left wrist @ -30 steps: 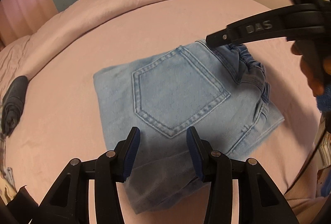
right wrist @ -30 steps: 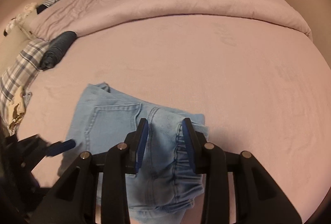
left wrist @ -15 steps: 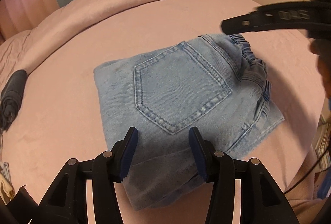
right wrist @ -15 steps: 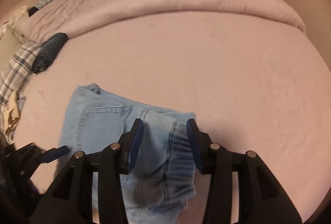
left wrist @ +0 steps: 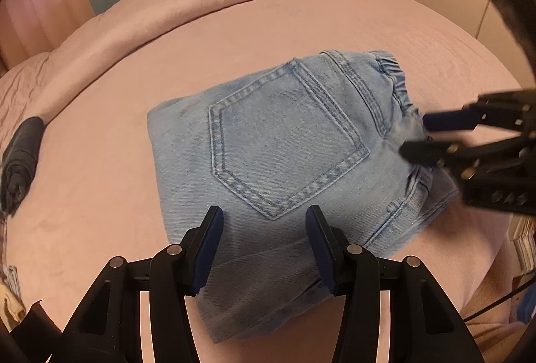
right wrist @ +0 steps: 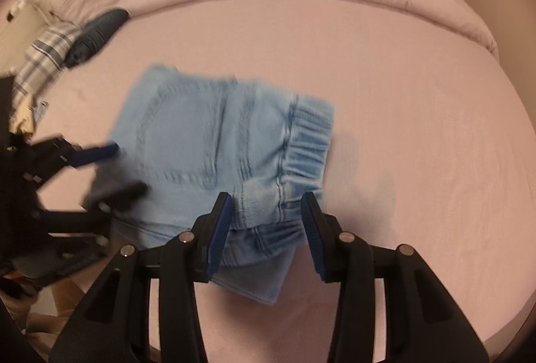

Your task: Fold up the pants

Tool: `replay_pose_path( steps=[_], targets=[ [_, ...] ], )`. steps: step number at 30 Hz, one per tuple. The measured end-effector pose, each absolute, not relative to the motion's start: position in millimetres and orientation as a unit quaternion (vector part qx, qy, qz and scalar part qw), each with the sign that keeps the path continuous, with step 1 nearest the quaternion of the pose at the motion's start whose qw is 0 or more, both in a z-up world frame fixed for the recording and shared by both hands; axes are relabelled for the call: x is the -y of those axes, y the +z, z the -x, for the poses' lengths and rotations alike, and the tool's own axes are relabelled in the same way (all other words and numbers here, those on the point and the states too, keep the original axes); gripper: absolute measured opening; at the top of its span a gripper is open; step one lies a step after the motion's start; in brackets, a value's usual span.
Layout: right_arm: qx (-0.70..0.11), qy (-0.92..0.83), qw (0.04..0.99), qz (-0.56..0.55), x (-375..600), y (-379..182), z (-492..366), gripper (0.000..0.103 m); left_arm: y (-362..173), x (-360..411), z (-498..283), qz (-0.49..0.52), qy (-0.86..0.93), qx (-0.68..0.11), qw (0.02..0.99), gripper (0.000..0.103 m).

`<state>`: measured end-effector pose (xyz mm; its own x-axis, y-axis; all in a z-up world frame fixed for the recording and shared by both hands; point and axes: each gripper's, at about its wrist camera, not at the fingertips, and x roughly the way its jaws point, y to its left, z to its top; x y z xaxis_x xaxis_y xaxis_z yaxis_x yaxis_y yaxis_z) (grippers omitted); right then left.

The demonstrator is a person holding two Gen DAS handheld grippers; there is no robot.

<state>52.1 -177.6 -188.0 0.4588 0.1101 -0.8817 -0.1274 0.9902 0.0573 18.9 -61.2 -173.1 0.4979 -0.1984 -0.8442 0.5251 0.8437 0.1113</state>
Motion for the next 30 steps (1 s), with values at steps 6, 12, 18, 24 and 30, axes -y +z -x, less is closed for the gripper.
replay_pose_path(
  steps=[6,12,18,24,30],
  targets=[
    [-0.529,0.069,0.844,-0.044,191,-204,-56,0.050,-173,61,-18,-0.175,-0.213,-0.454,0.847,0.051],
    [-0.521,0.081,0.846,-0.082,199,-189,-50,0.050,-165,48,-19,-0.151,-0.217,-0.452,0.852,0.051],
    [-0.509,0.092,0.845,-0.135,216,-177,-40,0.052,-160,27,-24,-0.116,-0.203,-0.457,0.858,0.057],
    [-0.507,0.104,0.837,-0.177,224,-176,-36,0.062,-155,8,-26,-0.085,-0.194,-0.456,0.865,0.067],
    [-0.514,0.128,0.814,-0.240,228,-189,-41,0.074,-159,-12,-31,-0.035,-0.189,-0.472,0.860,0.083]
  ],
)
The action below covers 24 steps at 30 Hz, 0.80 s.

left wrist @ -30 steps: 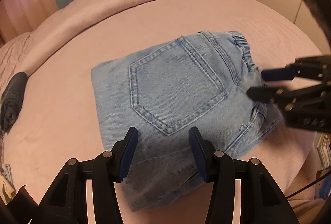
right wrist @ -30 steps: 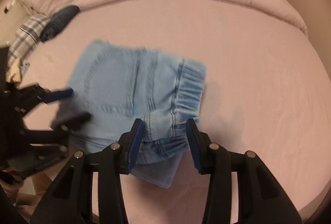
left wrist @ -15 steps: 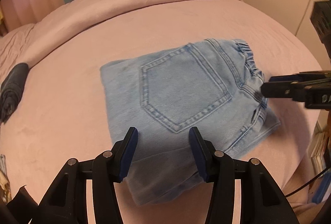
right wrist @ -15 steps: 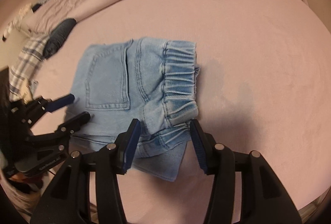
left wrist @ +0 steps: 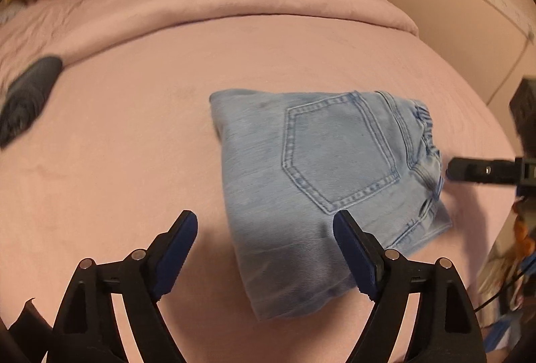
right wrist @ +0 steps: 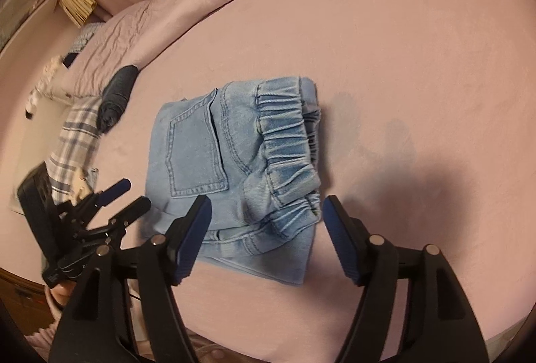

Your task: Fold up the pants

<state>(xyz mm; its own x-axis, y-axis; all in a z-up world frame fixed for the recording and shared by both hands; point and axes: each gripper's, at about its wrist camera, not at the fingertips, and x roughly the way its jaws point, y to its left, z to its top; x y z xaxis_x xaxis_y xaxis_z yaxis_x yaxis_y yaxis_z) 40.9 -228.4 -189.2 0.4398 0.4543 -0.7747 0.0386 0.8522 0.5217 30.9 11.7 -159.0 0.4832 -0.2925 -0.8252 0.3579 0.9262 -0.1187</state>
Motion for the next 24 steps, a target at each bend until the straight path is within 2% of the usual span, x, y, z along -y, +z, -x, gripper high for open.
replay_pose_path(
  steps=[4,11,24],
  targets=[
    [-0.515,0.139,0.798,-0.279,231,-200,-40,0.081,-168,-24,-37,0.030,-0.204,-0.494,0.844,0.084],
    [-0.517,0.141,0.786,-0.308,237,-208,-42,0.083,-184,-44,-51,0.149,-0.232,-0.517,0.810,0.084],
    [-0.520,0.144,0.783,-0.310,246,-223,-58,0.086,-200,-38,-79,0.187,-0.252,-0.534,0.785,0.084]
  ],
)
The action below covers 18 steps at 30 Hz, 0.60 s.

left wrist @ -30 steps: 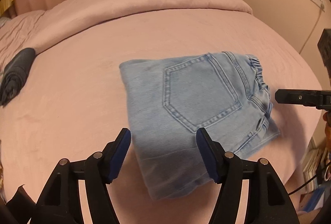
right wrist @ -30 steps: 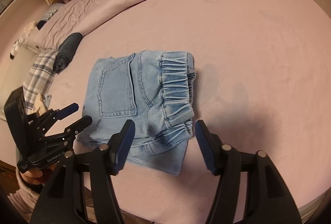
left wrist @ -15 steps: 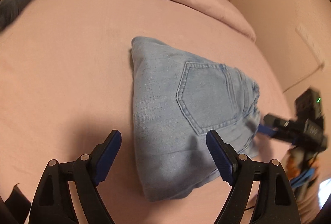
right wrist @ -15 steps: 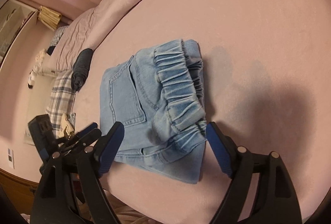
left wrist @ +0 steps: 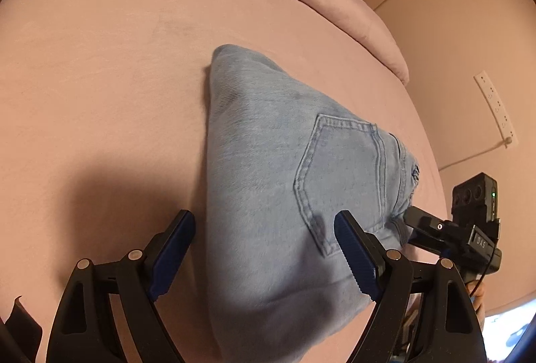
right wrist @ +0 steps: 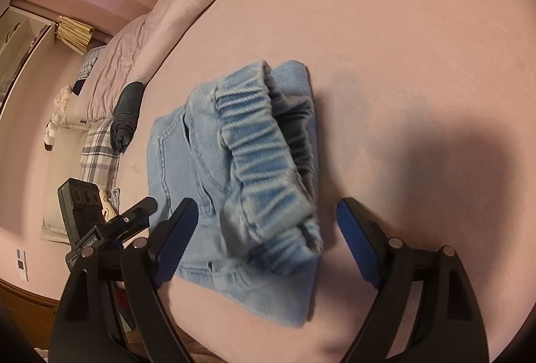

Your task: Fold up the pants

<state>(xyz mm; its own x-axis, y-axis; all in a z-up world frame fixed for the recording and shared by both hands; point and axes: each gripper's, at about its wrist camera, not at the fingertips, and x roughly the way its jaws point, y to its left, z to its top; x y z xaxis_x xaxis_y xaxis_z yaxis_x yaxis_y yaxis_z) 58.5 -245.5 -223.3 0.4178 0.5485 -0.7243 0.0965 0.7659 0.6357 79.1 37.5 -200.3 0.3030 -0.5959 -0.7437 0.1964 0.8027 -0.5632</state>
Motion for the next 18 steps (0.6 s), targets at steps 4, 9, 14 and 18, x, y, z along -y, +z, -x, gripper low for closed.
replay_pose_path(
  steps=[4,9,14,18],
  targets=[
    [-0.514,0.156,0.787,-0.304,238,-226,-67,0.086,-202,-34,-82,0.189,-0.260,-0.536,0.781,0.084],
    [-0.511,0.152,0.801,-0.270,230,-225,-70,0.081,-203,-38,-78,0.169,-0.261,-0.537,0.784,0.065],
    [-0.513,0.138,0.812,-0.243,234,-223,-67,0.054,-203,-45,-79,0.179,-0.259,-0.537,0.782,0.042],
    [-0.505,0.130,0.828,-0.206,226,-214,-65,0.047,-192,-41,-71,0.161,-0.266,-0.520,0.795,0.020]
  ],
)
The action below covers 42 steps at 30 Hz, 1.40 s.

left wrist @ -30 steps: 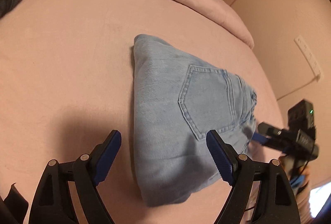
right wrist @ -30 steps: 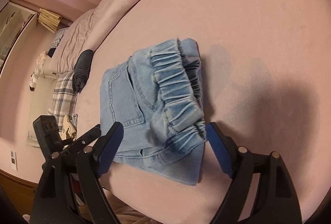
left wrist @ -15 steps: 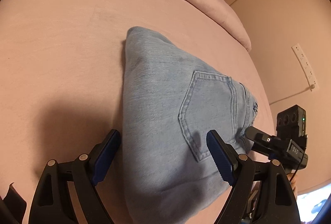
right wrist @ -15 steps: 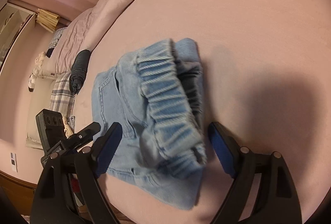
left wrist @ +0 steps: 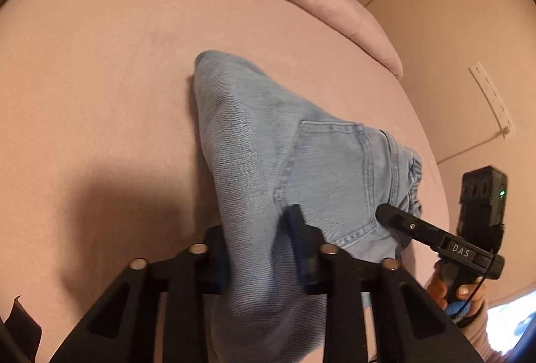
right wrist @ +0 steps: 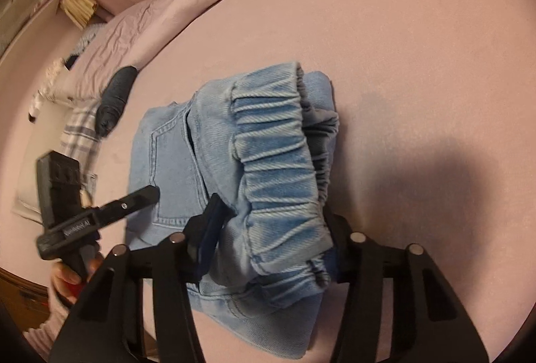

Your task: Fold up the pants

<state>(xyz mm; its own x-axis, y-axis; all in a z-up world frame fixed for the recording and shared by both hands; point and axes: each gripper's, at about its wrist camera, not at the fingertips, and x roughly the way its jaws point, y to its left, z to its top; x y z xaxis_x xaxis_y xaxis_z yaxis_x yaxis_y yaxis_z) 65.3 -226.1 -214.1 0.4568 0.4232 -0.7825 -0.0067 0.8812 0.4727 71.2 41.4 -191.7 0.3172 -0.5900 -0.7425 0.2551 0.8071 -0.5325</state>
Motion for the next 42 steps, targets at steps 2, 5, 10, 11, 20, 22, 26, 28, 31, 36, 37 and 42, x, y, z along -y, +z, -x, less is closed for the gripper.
replay_pose_path(
  steps=[2,5,10,11,20,22,26,28,31,36,37,42],
  targets=[
    [-0.500,0.127,0.837,-0.184,221,-208,-65,0.040,-183,-39,-68,0.146,-0.267,-0.508,0.805,0.016],
    [-0.487,0.124,0.848,-0.168,217,-196,-63,0.034,-174,-35,-64,0.129,-0.266,-0.497,0.816,0.015],
    [-0.461,0.131,0.866,-0.142,208,-174,-64,0.030,-153,-34,-60,0.098,-0.264,-0.470,0.837,0.014],
    [-0.456,0.136,0.868,-0.141,206,-170,-65,0.030,-148,-37,-60,0.095,-0.263,-0.463,0.841,0.014],
    [-0.407,0.164,0.891,-0.118,180,-131,-106,0.030,-111,-54,-95,0.086,-0.242,-0.422,0.869,0.014],
    [-0.401,0.167,0.894,-0.114,173,-126,-116,0.030,-106,-57,-108,0.084,-0.237,-0.416,0.874,0.014],
    [-0.391,0.169,0.899,-0.101,163,-120,-143,0.030,-106,-60,-136,0.087,-0.226,-0.414,0.877,0.014],
    [-0.391,0.169,0.900,-0.096,157,-120,-158,0.030,-110,-61,-152,0.087,-0.220,-0.416,0.878,0.014],
    [-0.391,0.169,0.900,-0.089,149,-124,-184,0.030,-118,-69,-176,0.091,-0.207,-0.421,0.879,0.014],
    [-0.404,0.172,0.893,-0.096,139,-142,-222,0.030,-142,-84,-209,0.099,-0.187,-0.444,0.871,0.014],
    [-0.413,0.174,0.889,-0.100,137,-148,-230,0.031,-151,-89,-214,0.102,-0.183,-0.454,0.866,0.014],
    [-0.477,0.155,0.859,-0.106,122,-193,-262,0.038,-191,-113,-228,0.124,-0.159,-0.490,0.848,0.031]
  ],
)
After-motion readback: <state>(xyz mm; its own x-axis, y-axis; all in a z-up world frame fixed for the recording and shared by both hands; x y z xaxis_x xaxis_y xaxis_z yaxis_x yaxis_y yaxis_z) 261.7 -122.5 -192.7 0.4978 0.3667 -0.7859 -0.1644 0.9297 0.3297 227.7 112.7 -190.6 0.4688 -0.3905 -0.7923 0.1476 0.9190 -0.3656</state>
